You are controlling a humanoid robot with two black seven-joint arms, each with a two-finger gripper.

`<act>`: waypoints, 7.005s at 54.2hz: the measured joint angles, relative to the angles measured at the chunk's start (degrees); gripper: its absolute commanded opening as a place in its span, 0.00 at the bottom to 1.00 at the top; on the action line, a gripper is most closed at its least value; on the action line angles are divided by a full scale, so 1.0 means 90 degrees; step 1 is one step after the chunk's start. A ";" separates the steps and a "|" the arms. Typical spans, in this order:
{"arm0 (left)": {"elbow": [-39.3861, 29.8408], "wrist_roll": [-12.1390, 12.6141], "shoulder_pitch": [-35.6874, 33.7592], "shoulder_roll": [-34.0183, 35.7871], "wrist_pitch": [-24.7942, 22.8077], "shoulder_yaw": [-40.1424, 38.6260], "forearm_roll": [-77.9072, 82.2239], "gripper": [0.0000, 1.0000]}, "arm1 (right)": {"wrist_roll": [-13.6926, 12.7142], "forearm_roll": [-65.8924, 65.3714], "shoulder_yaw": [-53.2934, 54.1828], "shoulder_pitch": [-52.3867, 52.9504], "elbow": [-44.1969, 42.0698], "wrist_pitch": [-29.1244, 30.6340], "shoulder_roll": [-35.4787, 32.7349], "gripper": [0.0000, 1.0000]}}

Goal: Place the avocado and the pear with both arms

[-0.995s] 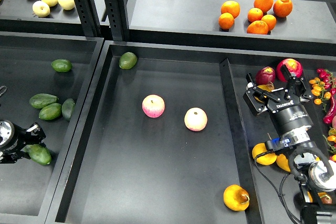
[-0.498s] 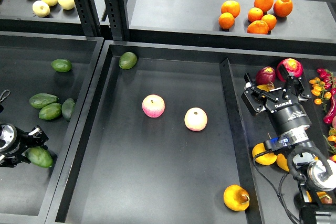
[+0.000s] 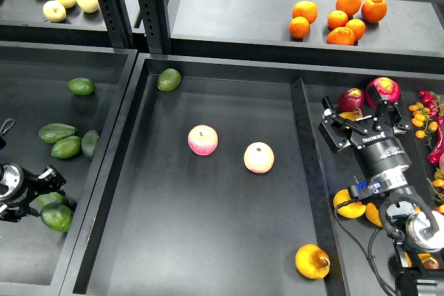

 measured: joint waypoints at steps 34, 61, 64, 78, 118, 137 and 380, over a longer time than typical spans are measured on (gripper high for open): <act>0.0149 -0.0001 0.0042 -0.0048 0.0001 -0.3309 -0.0538 0.99 | -0.0040 0.0017 -0.0021 -0.0050 0.0021 0.0333 0.0000 1.00; 0.0256 0.0000 0.0361 -0.1905 0.0001 -0.5909 -0.1756 0.99 | -0.0338 0.0029 -0.0377 -0.0069 -0.0022 0.0697 -0.1026 1.00; 0.0256 0.0000 0.0469 -0.2099 0.0001 -0.6243 -0.1761 0.99 | -0.0371 0.0032 -0.0472 -0.0069 -0.0022 0.0700 -0.1307 1.00; 0.0241 0.0000 0.1018 -0.2945 0.0001 -0.7459 -0.2097 0.99 | -0.0799 0.0032 -0.1205 0.0082 0.0016 0.0720 -0.2612 1.00; -0.0948 -0.0001 0.2665 -0.3738 -0.0001 -0.8603 -0.2583 0.99 | -0.1306 -0.1018 -0.5960 0.3305 -0.0025 0.1704 -0.5381 1.00; -0.1124 0.0000 0.3052 -0.3738 -0.0001 -0.8902 -0.2576 0.99 | -0.1305 -0.2716 -0.7271 0.4192 -0.0125 0.1706 -0.5317 1.00; -0.1868 0.0000 0.3781 -0.3738 -0.0001 -0.8988 -0.2572 0.99 | -0.1306 -0.2491 -1.0985 0.6677 -0.0897 0.1706 -0.3550 0.15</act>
